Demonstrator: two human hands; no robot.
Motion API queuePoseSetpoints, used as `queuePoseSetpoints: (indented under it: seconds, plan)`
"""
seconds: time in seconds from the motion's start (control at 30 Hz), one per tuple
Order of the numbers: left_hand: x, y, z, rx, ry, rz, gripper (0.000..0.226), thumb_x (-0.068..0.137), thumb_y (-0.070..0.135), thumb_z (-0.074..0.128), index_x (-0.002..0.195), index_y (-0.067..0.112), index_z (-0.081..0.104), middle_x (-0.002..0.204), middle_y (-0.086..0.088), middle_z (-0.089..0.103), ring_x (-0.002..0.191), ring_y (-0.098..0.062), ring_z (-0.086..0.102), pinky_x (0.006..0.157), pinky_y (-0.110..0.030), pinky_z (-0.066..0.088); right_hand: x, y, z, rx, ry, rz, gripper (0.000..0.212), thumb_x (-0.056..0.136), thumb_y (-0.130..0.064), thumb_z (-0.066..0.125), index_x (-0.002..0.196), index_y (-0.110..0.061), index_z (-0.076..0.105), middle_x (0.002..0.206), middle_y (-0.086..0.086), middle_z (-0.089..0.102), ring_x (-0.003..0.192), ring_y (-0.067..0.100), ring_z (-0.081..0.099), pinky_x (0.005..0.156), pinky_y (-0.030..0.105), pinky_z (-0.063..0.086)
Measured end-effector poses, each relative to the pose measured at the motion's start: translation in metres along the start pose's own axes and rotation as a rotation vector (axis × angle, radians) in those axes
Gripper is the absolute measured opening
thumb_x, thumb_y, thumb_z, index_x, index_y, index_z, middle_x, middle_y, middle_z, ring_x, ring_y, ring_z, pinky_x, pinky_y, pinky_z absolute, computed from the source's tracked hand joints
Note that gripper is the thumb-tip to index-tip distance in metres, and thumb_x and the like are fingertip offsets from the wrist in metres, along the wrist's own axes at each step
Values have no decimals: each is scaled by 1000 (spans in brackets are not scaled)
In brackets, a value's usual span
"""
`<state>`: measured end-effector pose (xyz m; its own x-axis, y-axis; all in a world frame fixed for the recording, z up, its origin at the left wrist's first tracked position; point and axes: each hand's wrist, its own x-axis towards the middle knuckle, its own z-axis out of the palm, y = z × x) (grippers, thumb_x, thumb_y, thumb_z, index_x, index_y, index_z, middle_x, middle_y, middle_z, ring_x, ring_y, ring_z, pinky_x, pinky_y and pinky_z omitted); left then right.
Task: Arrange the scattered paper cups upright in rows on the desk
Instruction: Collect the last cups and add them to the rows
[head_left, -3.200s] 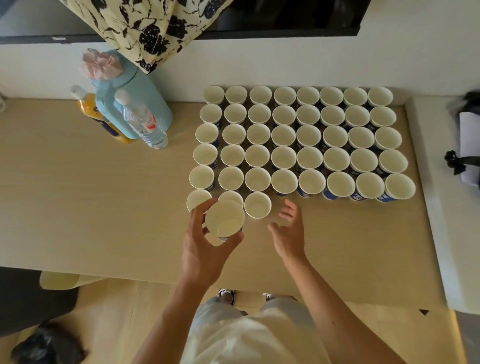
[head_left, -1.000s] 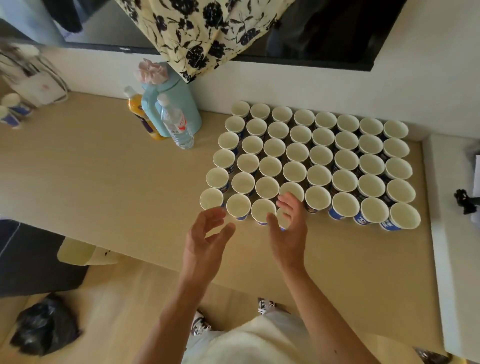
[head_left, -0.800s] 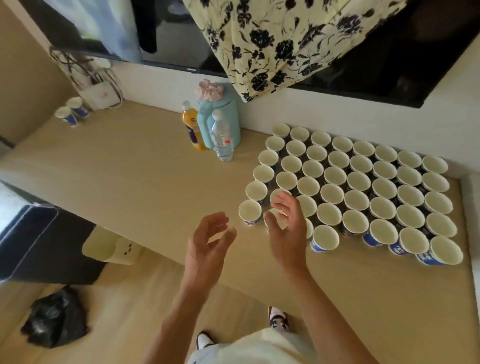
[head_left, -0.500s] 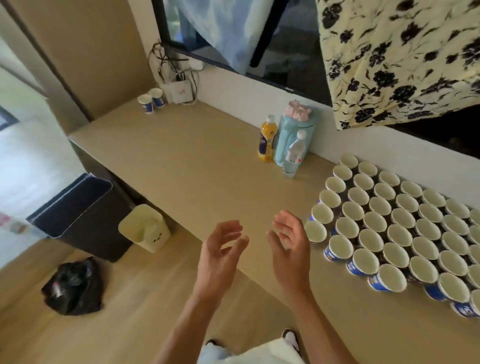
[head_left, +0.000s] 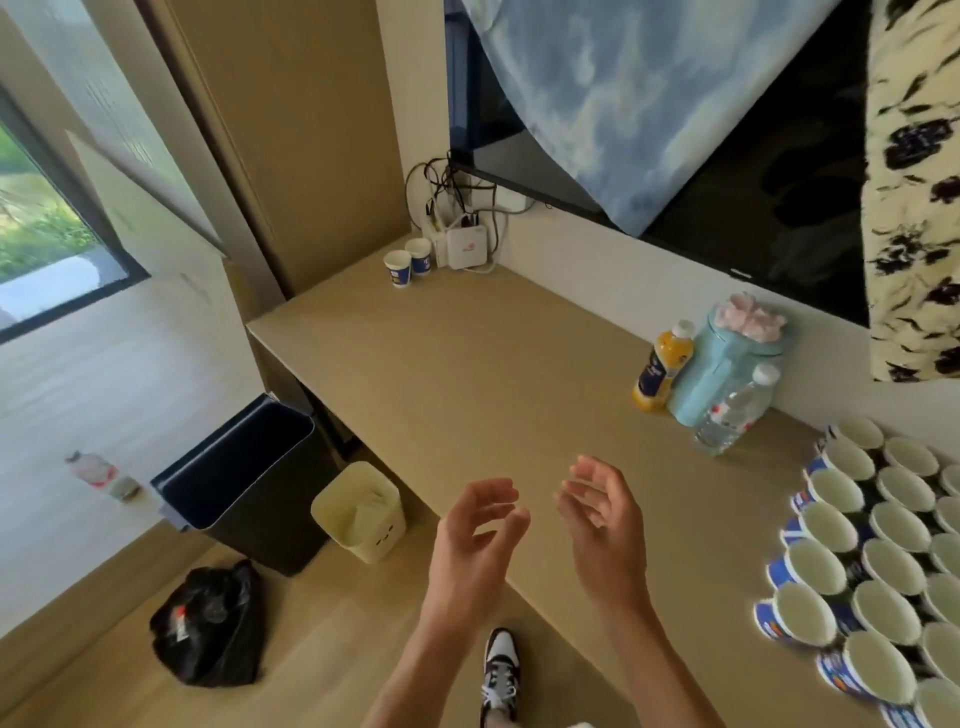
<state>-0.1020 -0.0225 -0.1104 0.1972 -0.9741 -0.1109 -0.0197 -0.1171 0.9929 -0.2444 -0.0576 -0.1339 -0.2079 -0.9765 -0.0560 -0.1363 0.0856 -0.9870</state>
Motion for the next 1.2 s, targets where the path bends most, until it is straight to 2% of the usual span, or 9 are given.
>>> queuePoseSetpoints:
  seconds: [0.07, 0.27, 0.4, 0.53, 0.67, 0.83, 0.97, 1.07, 1.2]
  plan:
    - [34, 4, -9, 30, 2, 1, 19, 92, 20, 74, 110, 24, 69, 107, 15, 74, 100, -5, 69, 79, -16, 52, 32, -1, 24, 19, -2, 1, 35, 93, -12, 70, 126, -19, 60, 119, -8, 68, 105, 2, 66, 100, 43, 54]
    - [141, 29, -53, 116, 67, 69, 21, 93, 18, 73, 112, 25, 69, 107, 14, 74, 101, -6, 69, 81, -23, 56, 111, -21, 92, 25, -72, -20, 38, 95, -19, 69, 131, -19, 57, 123, -7, 66, 108, 2, 65, 101, 37, 55]
    - [204, 34, -76, 77, 79, 1, 23, 90, 26, 75, 112, 24, 69, 108, 10, 74, 101, -12, 69, 82, -27, 53, 159, -36, 128, 40, -69, 15, 39, 94, -17, 69, 132, -18, 58, 123, -6, 66, 107, 3, 65, 98, 33, 55]
    - [275, 20, -95, 100, 36, -34, 22, 92, 23, 74, 113, 22, 69, 110, 7, 74, 100, -10, 70, 83, -29, 53, 200, -36, 167, 7, -40, 42, 40, 94, -20, 70, 131, -19, 58, 122, -9, 65, 106, 1, 64, 93, 27, 55]
    - [349, 4, -114, 99, -37, -99, 34, 80, 37, 70, 111, 26, 67, 110, 7, 74, 98, -7, 70, 80, -26, 53, 235, -30, 209, -6, 1, 129, 38, 93, -21, 71, 129, -20, 58, 122, -9, 65, 107, 4, 65, 91, 23, 52]
    - [456, -12, -143, 119, -38, -119, 26, 88, 25, 74, 113, 22, 67, 105, 2, 73, 101, -15, 70, 79, -23, 53, 276, -30, 269, -47, 2, 238, 38, 92, -22, 74, 128, -22, 59, 121, -10, 65, 107, 6, 66, 80, 14, 49]
    - [549, -33, -167, 233, 96, -78, 45, 79, 34, 74, 120, 21, 61, 108, 4, 68, 105, -15, 63, 88, -37, 55, 305, -29, 303, -78, 22, 282, 36, 92, -13, 72, 126, -19, 61, 119, -5, 65, 96, -3, 66, 73, 6, 47]
    - [624, -55, -180, 363, 166, 25, 53, 77, 31, 78, 123, 20, 55, 115, 3, 61, 108, -19, 56, 96, -46, 50, 322, -26, 318, -105, 31, 304, 37, 92, -12, 72, 126, -20, 59, 118, -5, 65, 94, -8, 64, 75, 7, 48]
    - [709, -81, -179, 651, 88, 64, 82, 72, 29, 89, 138, 5, 47, 127, -13, 55, 119, -34, 49, 102, -47, 42, 337, -23, 326, -157, 46, 325, 37, 92, -18, 73, 126, -24, 59, 116, -8, 65, 97, -2, 66, 76, 11, 49]
